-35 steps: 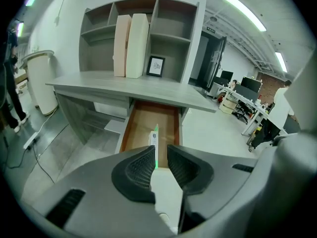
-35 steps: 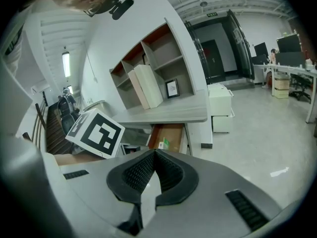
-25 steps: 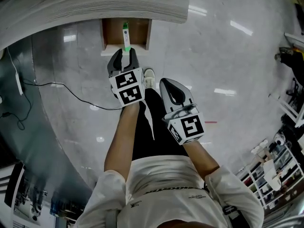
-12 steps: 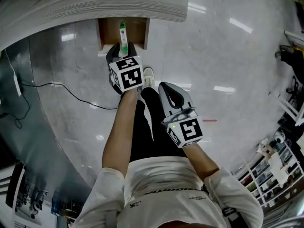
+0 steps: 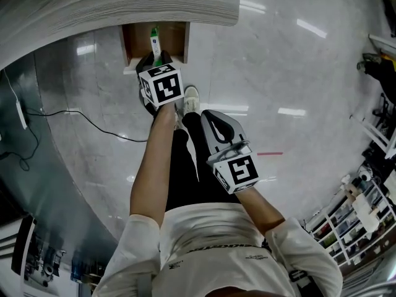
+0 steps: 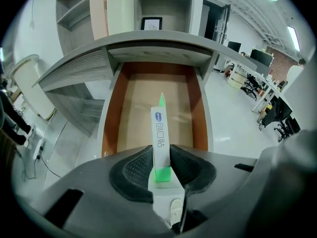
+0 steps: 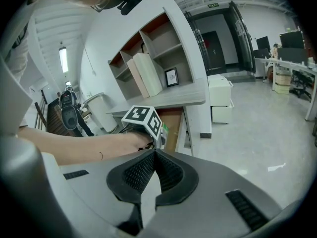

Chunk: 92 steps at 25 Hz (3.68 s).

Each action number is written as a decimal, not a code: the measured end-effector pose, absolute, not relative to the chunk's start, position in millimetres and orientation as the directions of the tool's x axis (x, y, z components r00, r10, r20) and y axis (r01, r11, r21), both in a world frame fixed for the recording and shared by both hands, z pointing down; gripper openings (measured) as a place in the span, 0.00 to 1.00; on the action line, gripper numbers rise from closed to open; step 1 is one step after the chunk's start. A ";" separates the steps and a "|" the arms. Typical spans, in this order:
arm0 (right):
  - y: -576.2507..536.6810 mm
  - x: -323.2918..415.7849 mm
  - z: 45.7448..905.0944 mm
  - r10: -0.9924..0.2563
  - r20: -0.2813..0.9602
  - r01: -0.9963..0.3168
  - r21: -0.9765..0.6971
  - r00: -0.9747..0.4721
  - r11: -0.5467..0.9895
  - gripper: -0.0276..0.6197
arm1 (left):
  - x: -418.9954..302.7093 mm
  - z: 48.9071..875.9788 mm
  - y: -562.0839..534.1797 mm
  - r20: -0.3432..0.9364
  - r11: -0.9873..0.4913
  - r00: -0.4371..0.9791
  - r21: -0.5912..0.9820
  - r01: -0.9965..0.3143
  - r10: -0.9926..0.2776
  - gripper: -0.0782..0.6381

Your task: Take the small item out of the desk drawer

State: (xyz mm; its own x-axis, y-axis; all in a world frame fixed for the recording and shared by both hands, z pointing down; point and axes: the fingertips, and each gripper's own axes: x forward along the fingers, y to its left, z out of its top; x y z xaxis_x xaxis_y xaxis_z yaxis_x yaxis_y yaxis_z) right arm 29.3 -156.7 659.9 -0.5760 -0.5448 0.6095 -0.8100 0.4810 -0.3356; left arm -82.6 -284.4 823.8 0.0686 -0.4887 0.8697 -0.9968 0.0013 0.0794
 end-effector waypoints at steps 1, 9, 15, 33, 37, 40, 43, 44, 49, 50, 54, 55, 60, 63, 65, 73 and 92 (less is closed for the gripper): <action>-156.0 30.6 659.4 -0.547 0.609 -0.812 -0.336 -0.574 0.477 0.09 | -81.8 824.5 -284.0 0.872 0.004 0.068 0.080 -0.997 -0.484 0.27; -156.2 37.1 654.0 -0.574 0.602 -0.826 -0.323 -0.556 0.461 0.09 | -80.6 817.8 -282.1 0.863 0.020 0.077 0.101 -0.995 -0.499 0.25; -155.6 37.4 644.4 -0.598 0.592 -0.837 -0.308 -0.541 0.452 0.09 | -79.8 798.7 -278.8 0.846 0.014 0.096 0.121 -0.993 -0.524 0.25; -145.0 29.7 548.8 -0.702 0.485 -0.853 -0.265 -0.521 0.450 0.09 | -85.4 666.5 -232.7 0.754 -0.041 0.130 0.136 -0.990 -0.644 0.25; -142.9 26.7 519.6 -0.725 0.460 -0.858 -0.244 -0.513 0.452 0.09 | -87.5 624.8 -220.7 0.718 -0.054 0.149 0.153 -0.987 -0.680 0.25; -143.6 26.4 494.0 -0.737 0.440 -0.858 -0.233 -0.513 0.458 0.09 | -88.5 587.0 -215.2 0.684 -0.075 0.154 0.145 -0.987 -0.713 0.25; -157.1 23.6 471.8 -0.756 0.407 -0.858 -0.218 -0.514 0.466 0.09 | -90.0 549.8 -223.6 0.645 -0.091 0.161 0.140 -0.986 -0.747 0.25; -163.1 22.2 465.1 -0.761 0.396 -0.858 -0.212 -0.514 0.468 0.09 | -89.9 538.8 -227.0 0.636 -0.097 0.166 0.142 -0.985 -0.754 0.25; -155.9 22.1 429.0 -0.762 0.388 -0.855 -0.209 -0.518 0.475 0.09 | -94.7 496.2 -204.4 0.600 -0.091 0.139 0.110 -0.990 -0.788 0.25; -155.1 22.4 421.1 -0.765 0.382 -0.855 -0.208 -0.518 0.475 0.09 | -94.3 485.9 -201.1 0.588 -0.096 0.141 0.107 -0.990 -0.797 0.25; -158.7 21.2 390.0 -0.782 0.345 -0.855 -0.196 -0.519 0.481 0.09 | -94.7 444.1 -195.0 0.526 -0.115 0.148 0.094 -0.989 -0.837 0.25; -158.6 21.1 382.3 -0.786 0.336 -0.854 -0.193 -0.520 0.482 0.09 | -94.2 433.4 -191.5 0.516 -0.119 0.151 0.093 -0.988 -0.843 0.25; -152.3 22.1 343.2 -0.803 0.293 -0.855 -0.183 -0.519 0.486 0.09 | -92.7 383.9 -172.4 0.448 -0.143 0.164 0.079 -0.987 -0.879 0.25; -151.6 19.8 321.9 -0.812 0.264 -0.853 -0.174 -0.521 0.491 0.09 | -94.6 359.6 -164.8 0.416 -0.151 0.173 0.085 -0.985 -0.893 0.25; -151.1 17.3 310.9 -0.815 0.247 -0.852 -0.168 -0.524 0.496 0.09 | -95.5 347.0 -160.9 0.391 -0.164 0.182 0.078 -0.983 -0.902 0.25; -145.9 13.8 279.8 -0.819 0.209 -0.845 -0.155 -0.534 0.511 0.09 | -98.8 317.6 -141.4 0.333 -0.182 0.189 0.053 -0.982 -0.924 0.25; -154.3 3.9 259.5 -0.818 0.152 -0.831 -0.132 -0.555 0.540 0.09 | -102.6 289.2 -136.1 0.250 -0.190 0.192 0.035 -0.981 -0.949 0.25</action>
State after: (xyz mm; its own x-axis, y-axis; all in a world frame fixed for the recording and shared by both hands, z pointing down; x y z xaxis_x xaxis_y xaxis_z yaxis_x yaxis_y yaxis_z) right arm 3.9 -154.3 259.5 -0.5550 -0.8177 0.1524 -0.8314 0.5398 -0.1316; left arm -102.6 -136.1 289.2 0.1923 -0.9489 0.2504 -0.9812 -0.1896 0.0352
